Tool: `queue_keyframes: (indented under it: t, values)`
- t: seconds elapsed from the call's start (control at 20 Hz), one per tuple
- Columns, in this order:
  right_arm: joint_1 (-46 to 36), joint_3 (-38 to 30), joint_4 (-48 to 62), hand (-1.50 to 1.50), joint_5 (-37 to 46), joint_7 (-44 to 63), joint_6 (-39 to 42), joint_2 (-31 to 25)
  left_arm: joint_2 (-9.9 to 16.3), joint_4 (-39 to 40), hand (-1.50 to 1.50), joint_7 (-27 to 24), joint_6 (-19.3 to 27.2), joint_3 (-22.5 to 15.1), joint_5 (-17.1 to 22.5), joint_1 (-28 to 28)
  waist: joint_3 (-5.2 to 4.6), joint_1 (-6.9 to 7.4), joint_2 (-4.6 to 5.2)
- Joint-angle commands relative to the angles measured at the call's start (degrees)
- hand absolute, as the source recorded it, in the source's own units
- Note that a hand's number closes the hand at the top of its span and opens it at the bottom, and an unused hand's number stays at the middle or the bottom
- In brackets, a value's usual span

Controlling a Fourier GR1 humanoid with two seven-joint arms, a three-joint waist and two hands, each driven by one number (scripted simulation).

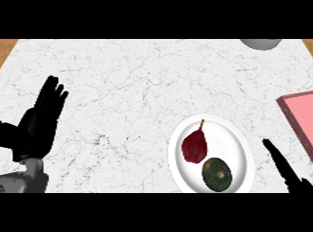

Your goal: Pick the squash from the plate and place it in the cardboard box

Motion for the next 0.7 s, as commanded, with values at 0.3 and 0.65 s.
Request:
queue_keyframes:
  t: [0.3, 0.65]
  values:
    - [-1.1, 2.6, 3.2, -1.50, 5.4, 0.7, 2.2, 6.2, -1.5, 0.3, 0.00, -0.1, -3.2, 2.4, -0.6, 1.1, 0.00, 0.01, 0.01]
    - [-3.5, 3.0, 6.2, -1.50, 8.5, 1.9, 3.2, 9.2, -0.9, 0.2, 0.00, 4.0, -3.2, 4.6, -1.3, -3.3, 0.00, 0.03, 0.00]
